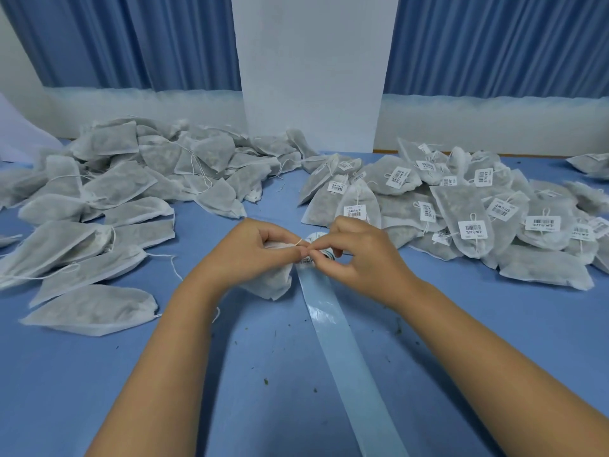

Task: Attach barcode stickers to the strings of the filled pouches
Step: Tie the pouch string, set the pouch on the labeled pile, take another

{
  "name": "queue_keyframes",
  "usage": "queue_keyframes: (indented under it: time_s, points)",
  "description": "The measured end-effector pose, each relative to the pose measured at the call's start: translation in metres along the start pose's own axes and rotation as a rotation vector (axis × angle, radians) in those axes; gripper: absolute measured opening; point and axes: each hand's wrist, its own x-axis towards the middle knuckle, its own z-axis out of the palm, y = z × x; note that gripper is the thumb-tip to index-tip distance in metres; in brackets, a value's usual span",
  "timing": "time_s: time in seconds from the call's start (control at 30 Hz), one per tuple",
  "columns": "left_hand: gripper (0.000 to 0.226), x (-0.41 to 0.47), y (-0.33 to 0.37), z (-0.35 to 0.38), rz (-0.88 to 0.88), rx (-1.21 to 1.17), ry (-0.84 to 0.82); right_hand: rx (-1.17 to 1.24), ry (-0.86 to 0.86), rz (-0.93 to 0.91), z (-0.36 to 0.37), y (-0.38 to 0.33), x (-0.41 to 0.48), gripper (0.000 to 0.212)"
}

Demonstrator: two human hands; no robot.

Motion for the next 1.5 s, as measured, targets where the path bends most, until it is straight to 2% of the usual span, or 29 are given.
queue_keyframes:
  time_s: [0.07,0.17,0.33,0.4,0.5,0.63,0.7,1.0,1.17,1.33,1.5]
  points:
    - [0.005,0.0,-0.003,-0.002,-0.03,0.13,-0.009,0.067,0.03,0.052,0.001,0.003,-0.004,0.006]
    - [0.016,-0.001,-0.007,-0.001,-0.069,0.274,-0.073,0.193,0.131,0.172,-0.003,0.01,-0.005,0.005]
    - [0.016,-0.003,-0.004,0.002,-0.061,0.115,-0.165,0.205,0.182,0.285,0.002,0.011,-0.007,0.009]
    - [0.019,-0.004,-0.003,0.003,-0.068,0.044,-0.166,0.079,0.159,0.316,0.007,0.011,-0.009,0.009]
    - [0.022,-0.004,-0.003,0.005,-0.1,-0.011,-0.124,-0.052,0.071,0.377,0.01,0.011,-0.012,0.02]
    - [0.025,-0.004,-0.001,0.005,-0.112,-0.057,-0.055,0.073,0.11,0.384,0.011,0.0,-0.011,0.015]
    - [0.025,-0.004,0.0,0.006,-0.125,-0.094,-0.034,0.163,0.122,0.398,0.008,-0.007,-0.008,0.02]
    - [0.02,-0.006,0.0,0.006,-0.081,-0.131,-0.055,0.576,-0.123,0.516,0.003,-0.02,-0.005,0.013]
    - [0.02,-0.006,-0.001,0.006,-0.069,-0.108,-0.063,0.705,-0.248,0.529,0.002,-0.014,-0.005,0.009]
    - [0.019,-0.003,-0.005,0.005,-0.042,-0.093,-0.064,0.702,-0.231,0.541,0.003,-0.009,-0.006,0.007]
    - [0.017,-0.002,-0.008,0.004,-0.004,-0.087,-0.078,0.638,-0.203,0.458,0.007,-0.011,-0.007,0.009]
